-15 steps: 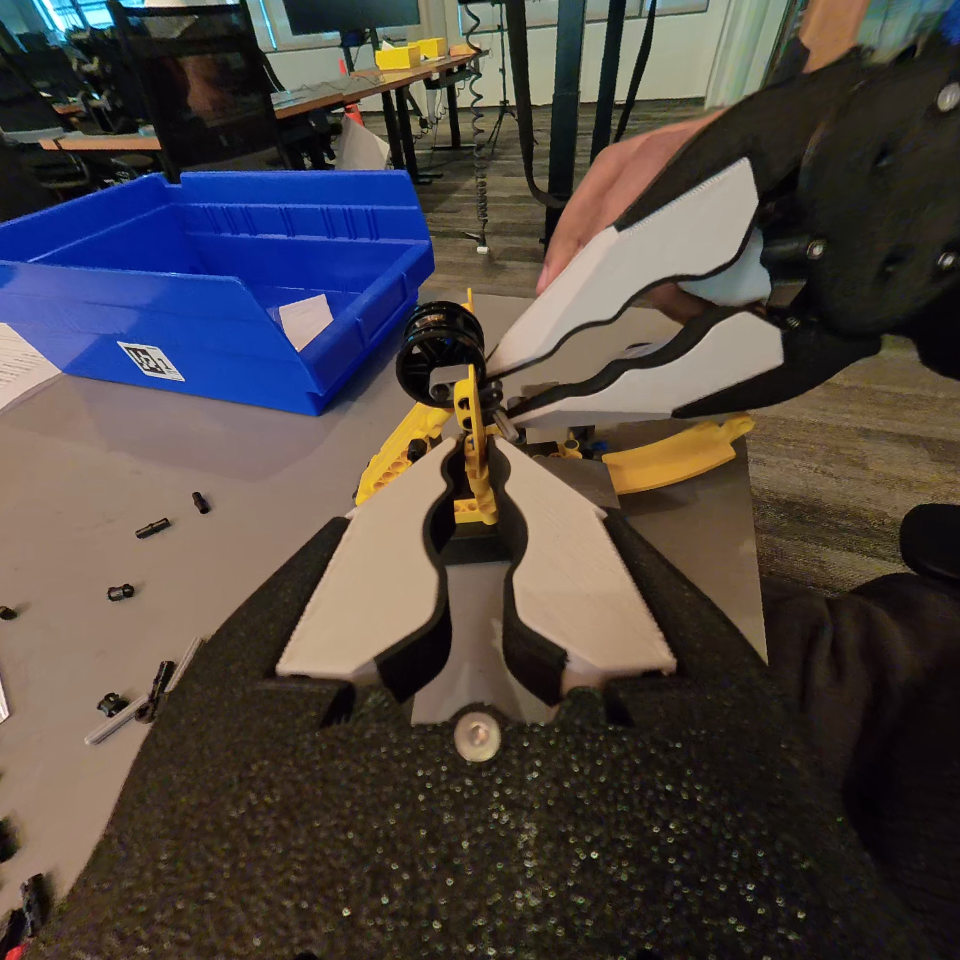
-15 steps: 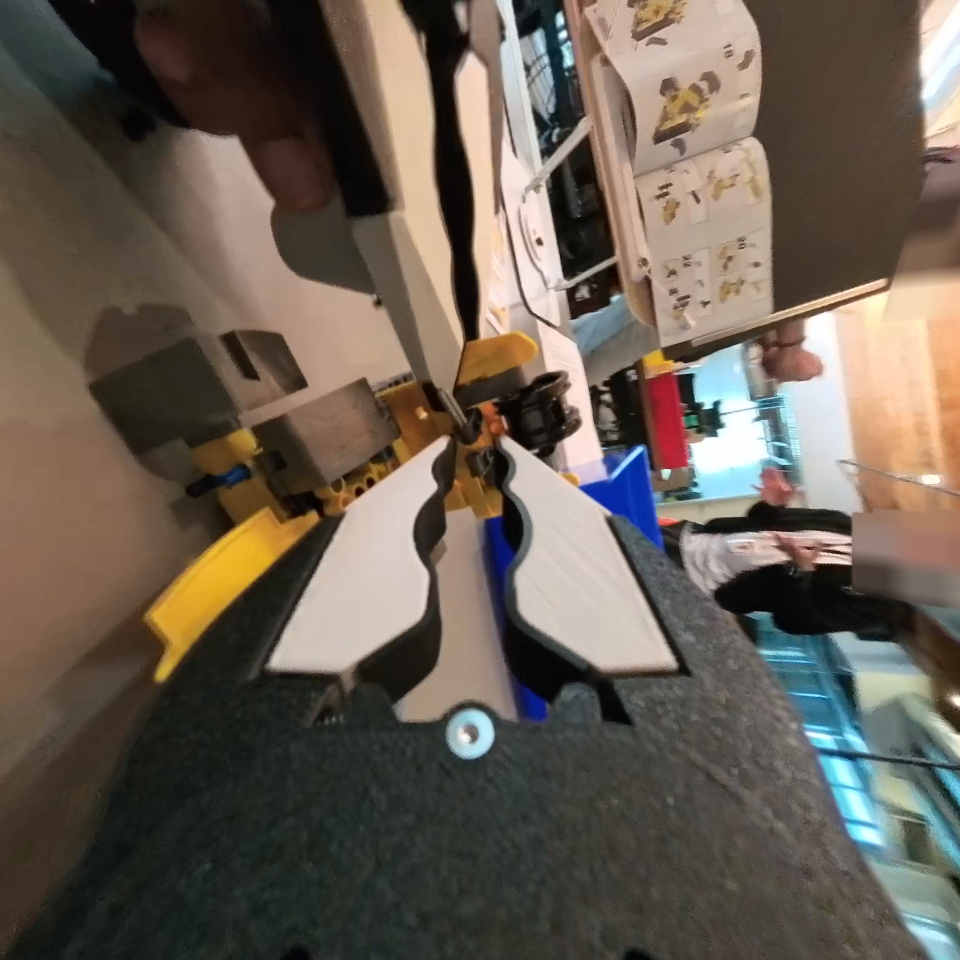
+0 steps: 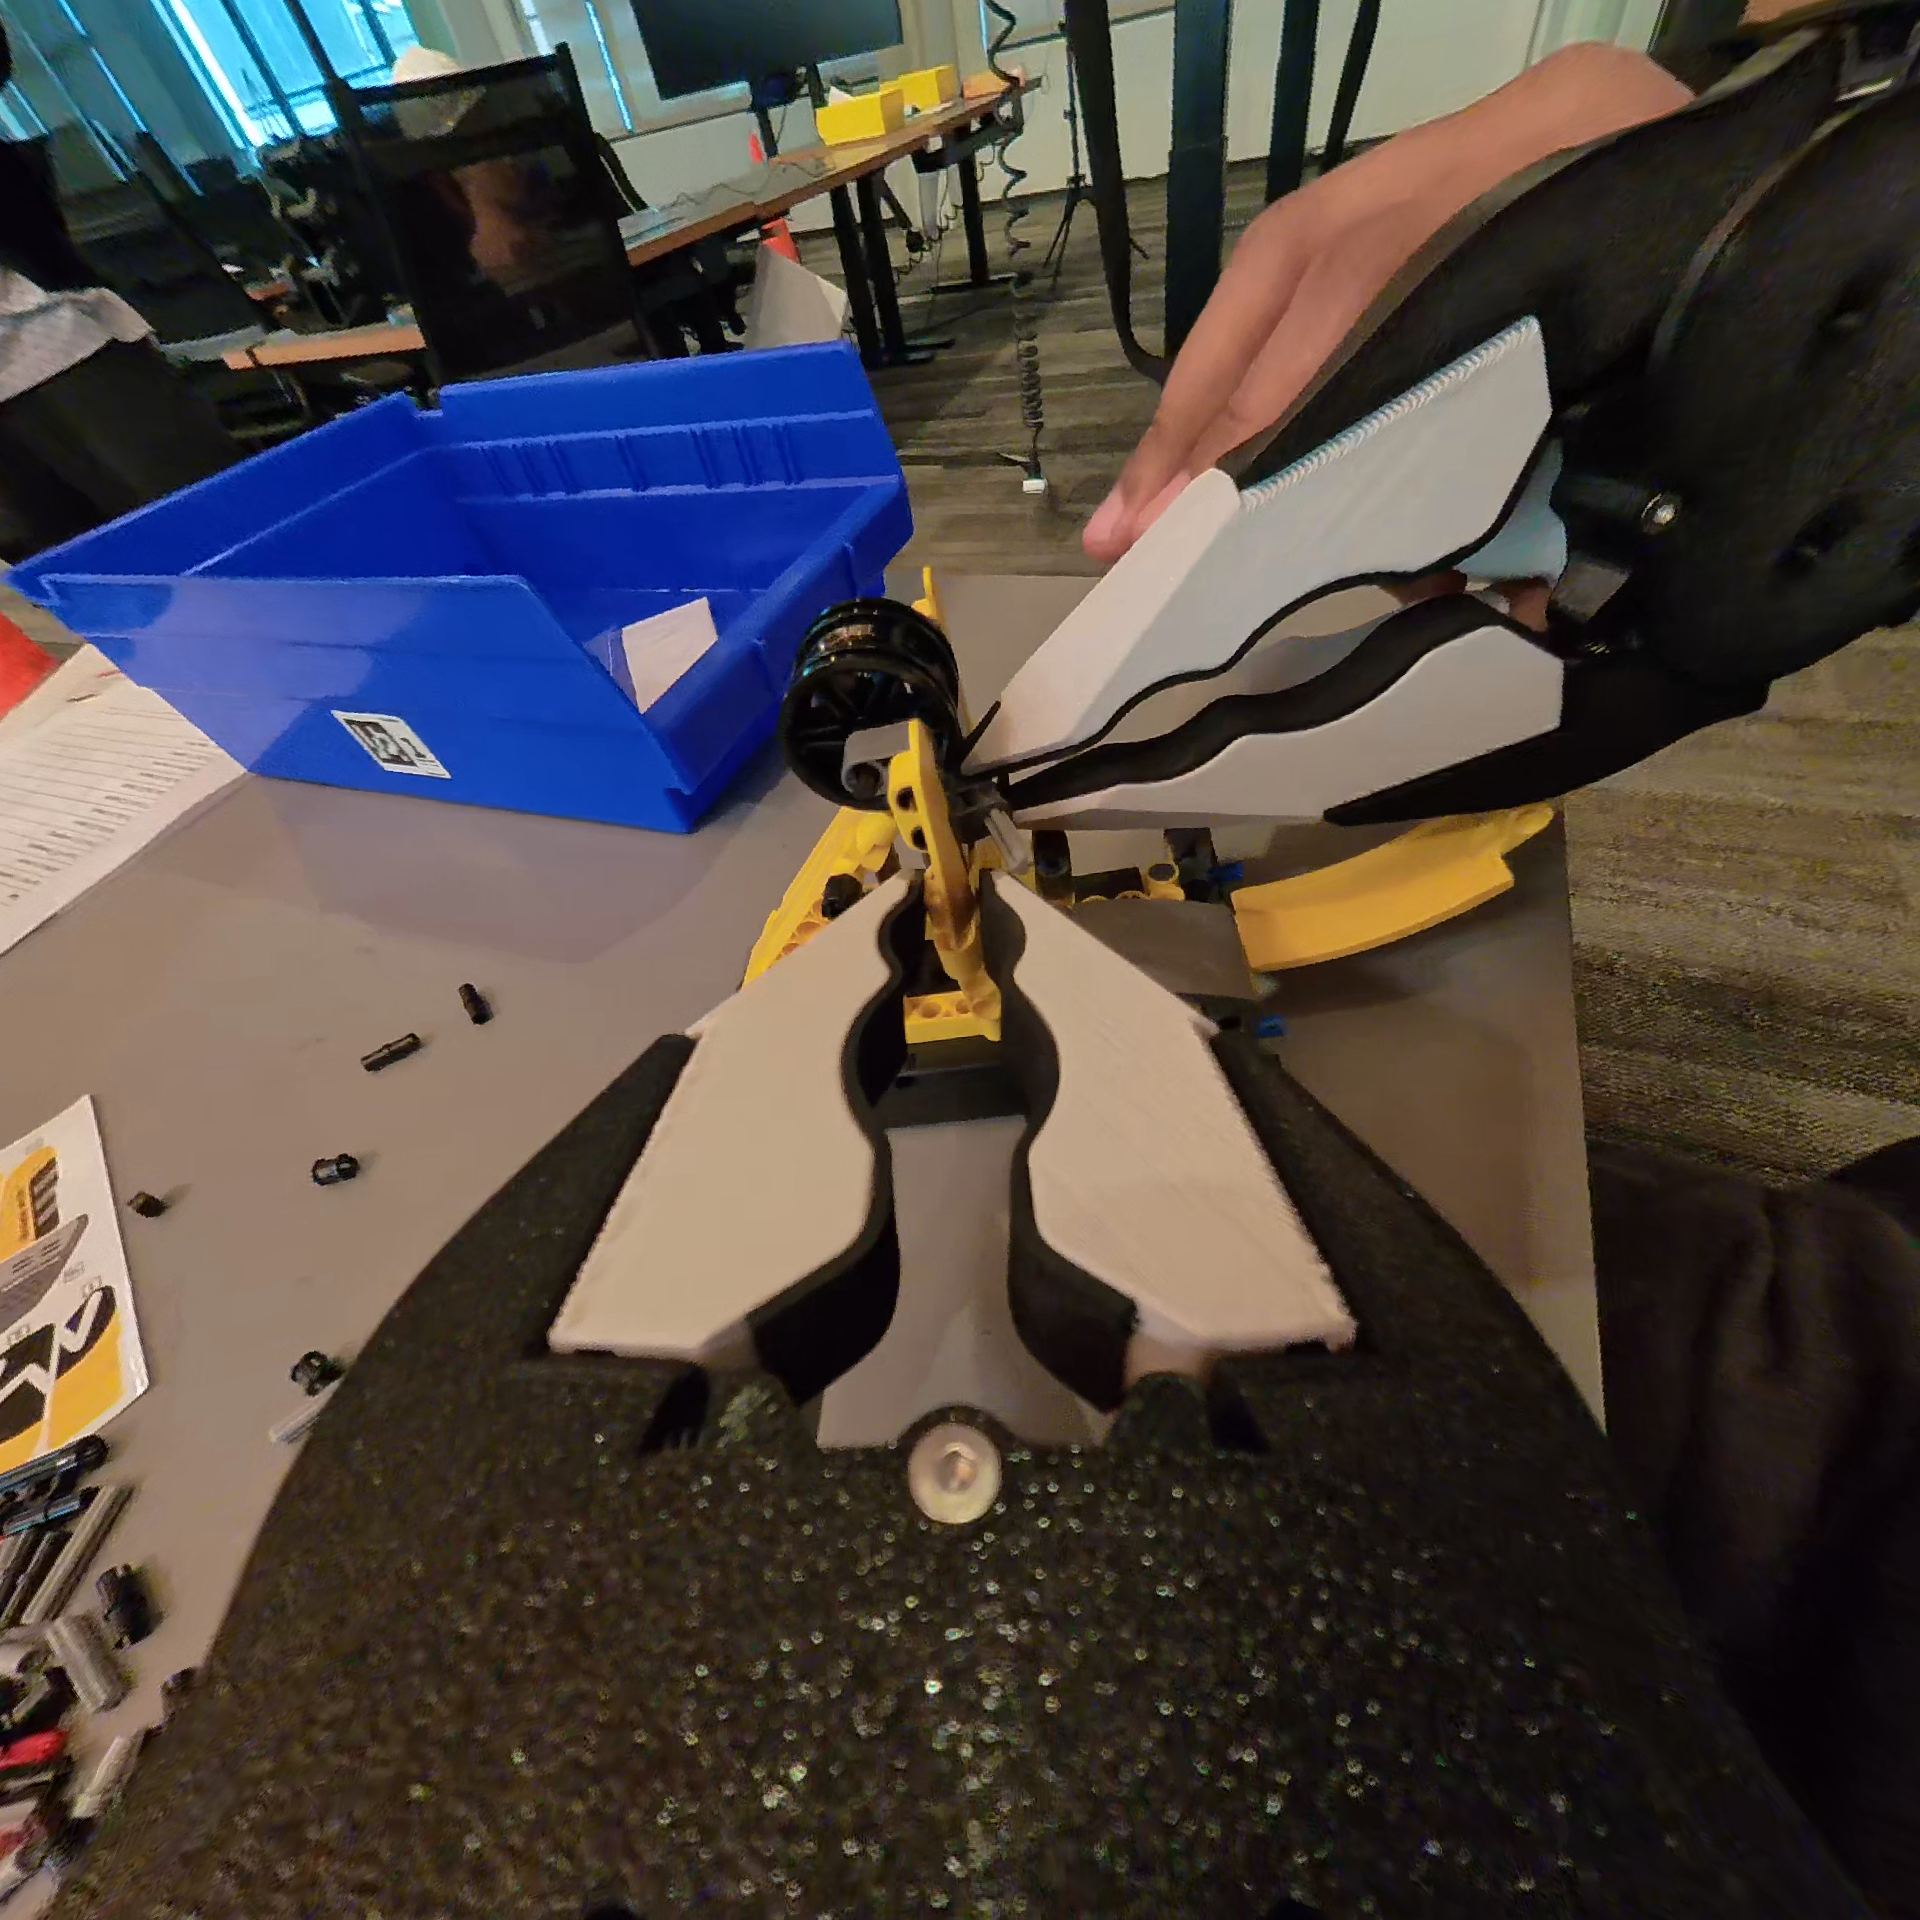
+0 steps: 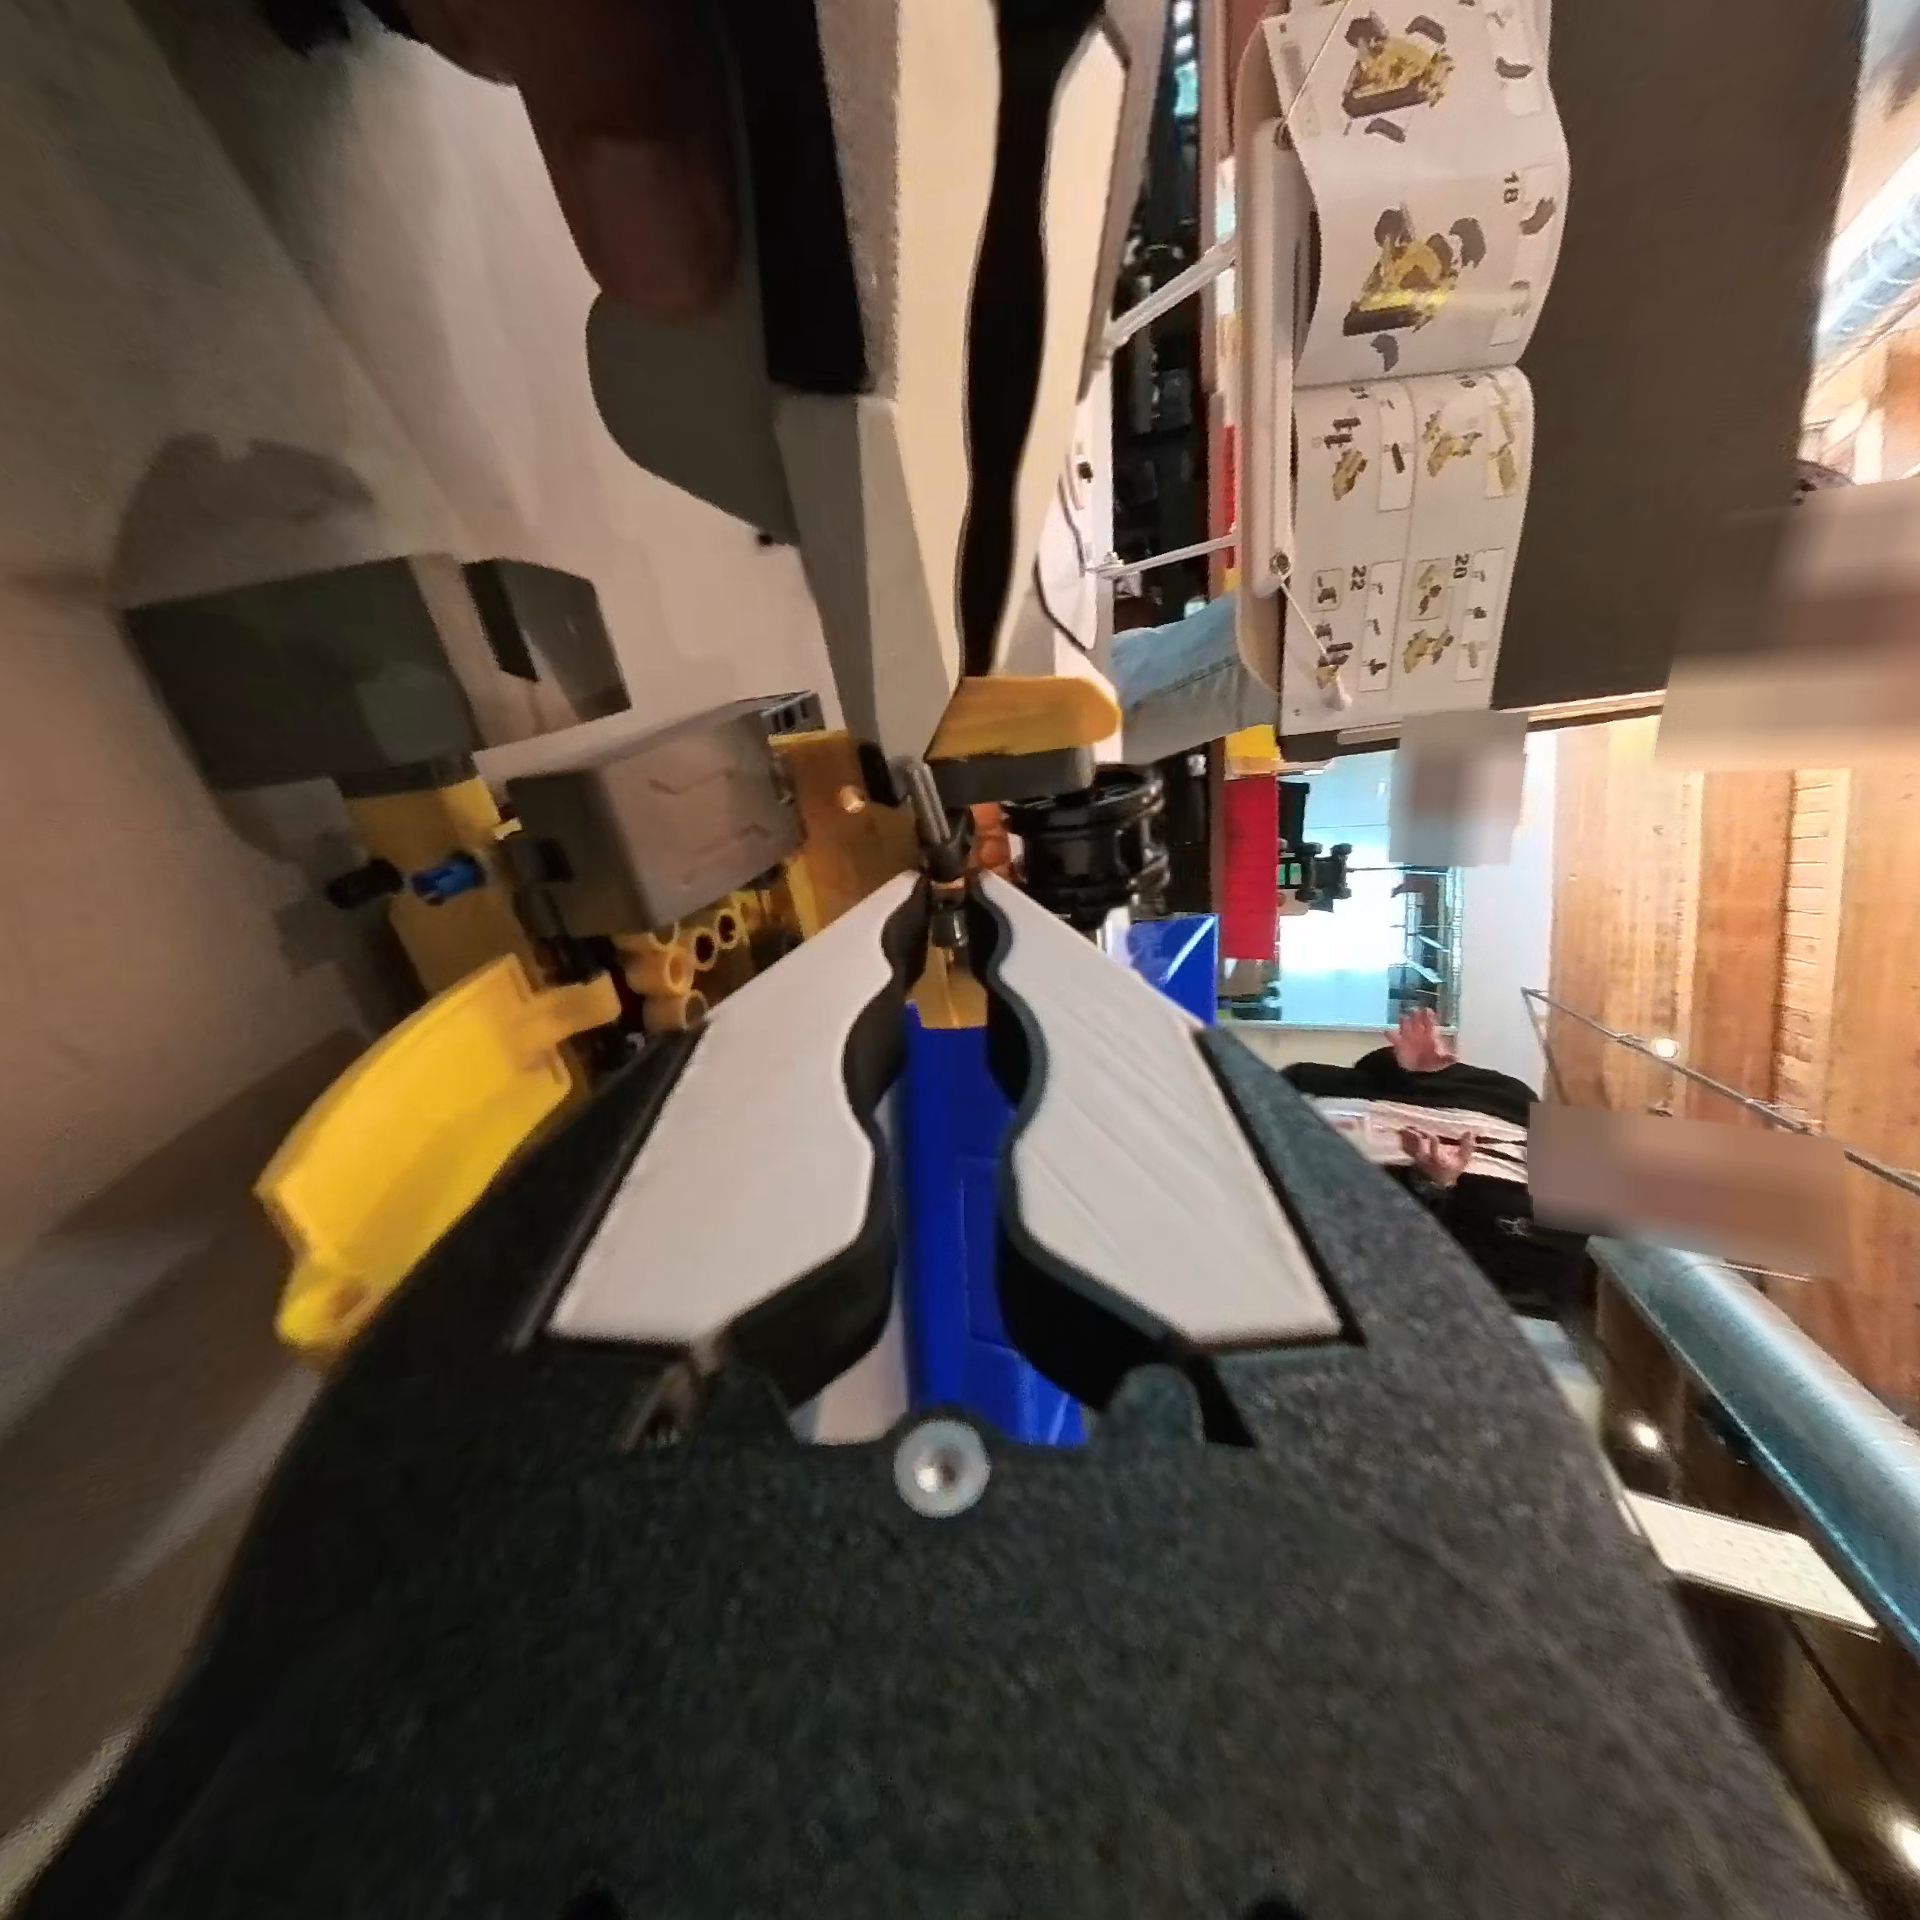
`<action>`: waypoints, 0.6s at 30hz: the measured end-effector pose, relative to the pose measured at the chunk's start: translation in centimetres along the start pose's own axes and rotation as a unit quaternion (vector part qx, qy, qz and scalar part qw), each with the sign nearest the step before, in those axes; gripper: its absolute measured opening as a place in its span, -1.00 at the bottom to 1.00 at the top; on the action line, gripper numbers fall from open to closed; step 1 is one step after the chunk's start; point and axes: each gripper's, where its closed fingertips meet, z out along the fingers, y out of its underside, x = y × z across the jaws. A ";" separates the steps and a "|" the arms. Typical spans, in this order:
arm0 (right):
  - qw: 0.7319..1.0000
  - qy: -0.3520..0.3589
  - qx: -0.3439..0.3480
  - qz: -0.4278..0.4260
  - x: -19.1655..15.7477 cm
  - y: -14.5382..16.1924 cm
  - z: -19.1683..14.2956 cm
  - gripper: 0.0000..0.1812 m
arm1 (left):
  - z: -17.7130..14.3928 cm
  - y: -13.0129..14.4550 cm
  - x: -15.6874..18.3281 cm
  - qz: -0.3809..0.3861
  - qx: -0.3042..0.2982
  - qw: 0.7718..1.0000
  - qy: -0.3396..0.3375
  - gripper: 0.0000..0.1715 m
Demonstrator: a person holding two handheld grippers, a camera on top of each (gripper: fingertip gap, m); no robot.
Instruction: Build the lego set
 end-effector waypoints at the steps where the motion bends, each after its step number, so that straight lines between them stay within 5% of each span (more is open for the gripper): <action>1: 1.000 -0.007 -0.001 0.005 0.0 0.0 0.0 -0.93 | 0.0 0.0 0.0 -0.004 0.000 1.000 0.004 -0.90; 9: 0.999 -0.018 -0.046 -0.017 0.0 -0.1 -0.1 -0.93 | -0.1 0.0 0.1 -0.020 -0.002 1.000 0.005 -0.91; 18: 0.988 0.026 -0.071 -0.135 0.1 -0.1 -0.1 -0.94 | -0.1 0.0 0.0 -0.016 -0.002 1.000 0.000 -0.91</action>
